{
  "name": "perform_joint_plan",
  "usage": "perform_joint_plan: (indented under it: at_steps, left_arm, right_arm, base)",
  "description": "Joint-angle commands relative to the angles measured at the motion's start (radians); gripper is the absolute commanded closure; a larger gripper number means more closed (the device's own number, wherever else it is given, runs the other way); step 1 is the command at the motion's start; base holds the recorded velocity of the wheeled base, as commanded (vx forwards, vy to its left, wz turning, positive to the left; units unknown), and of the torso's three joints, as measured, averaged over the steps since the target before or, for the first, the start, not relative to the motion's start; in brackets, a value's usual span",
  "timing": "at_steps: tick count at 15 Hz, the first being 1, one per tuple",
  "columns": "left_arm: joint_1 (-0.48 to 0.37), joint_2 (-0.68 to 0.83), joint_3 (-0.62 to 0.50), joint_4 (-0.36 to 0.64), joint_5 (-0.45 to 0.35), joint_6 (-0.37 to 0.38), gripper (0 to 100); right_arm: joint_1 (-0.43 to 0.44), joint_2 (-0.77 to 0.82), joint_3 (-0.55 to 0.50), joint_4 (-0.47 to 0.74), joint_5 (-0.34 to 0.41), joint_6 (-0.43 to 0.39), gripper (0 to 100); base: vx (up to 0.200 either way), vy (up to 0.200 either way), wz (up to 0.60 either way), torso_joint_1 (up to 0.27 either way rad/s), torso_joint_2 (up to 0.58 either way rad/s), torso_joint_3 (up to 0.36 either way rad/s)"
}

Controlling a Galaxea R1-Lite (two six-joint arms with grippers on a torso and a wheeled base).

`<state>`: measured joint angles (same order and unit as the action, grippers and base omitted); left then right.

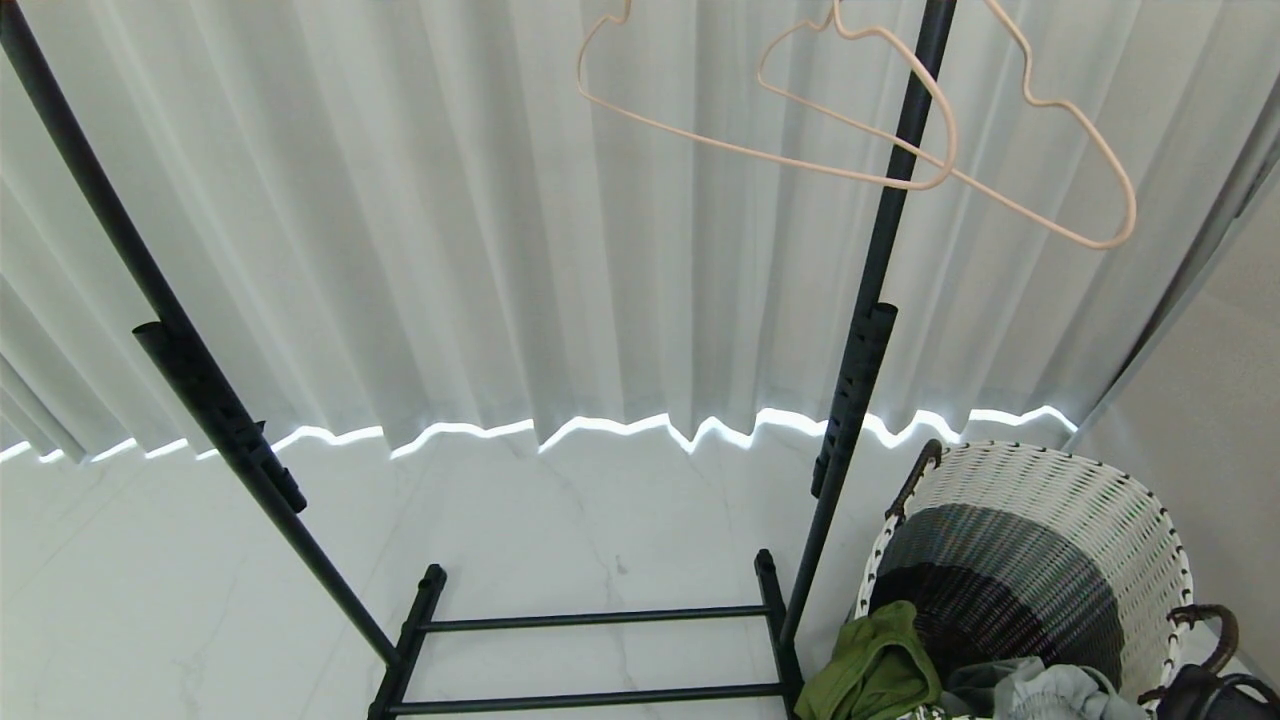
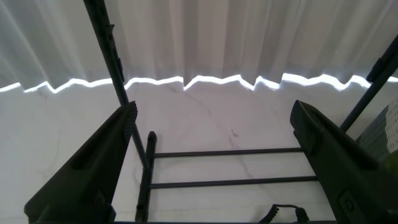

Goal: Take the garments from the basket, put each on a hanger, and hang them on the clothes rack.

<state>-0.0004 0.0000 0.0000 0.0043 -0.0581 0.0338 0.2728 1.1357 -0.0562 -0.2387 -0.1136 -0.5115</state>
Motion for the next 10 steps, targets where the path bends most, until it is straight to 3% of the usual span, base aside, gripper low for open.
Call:
perform_joint_plan:
  at_steps: [1,3,5,9,10]
  left_arm:
    - [0.0,0.0,0.0,0.0,0.0,0.0,0]
    - [0.0,0.0,0.0,0.0,0.0,0.0,0]
    - [0.0,0.0,0.0,0.0,0.0,0.0,0]
    - [-0.001,0.0,0.0,0.0,0.0,0.0,0]
    - [0.0,0.0,0.0,0.0,0.0,0.0,0]
  right_arm:
    - [0.011,0.213,-0.001,-0.139,0.002,0.001,0]
    - [0.016,0.363,0.035,-0.341,0.002,-0.002,0]
    - [0.014,0.435,0.056,-0.465,0.002,-0.032,0]
    - [0.014,0.472,0.033,-0.472,0.0,-0.045,0]
    - [0.013,0.476,0.032,-0.472,0.0,-0.044,100]
  base:
    - [0.0,0.0,0.0,0.0,0.0,0.0]
    - [0.0,0.0,0.0,0.0,0.0,0.0]
    - [0.0,0.0,0.0,0.0,0.0,0.0]
    - [0.0,0.0,0.0,0.0,0.0,0.0]
    - [0.0,0.0,0.0,0.0,0.0,0.0]
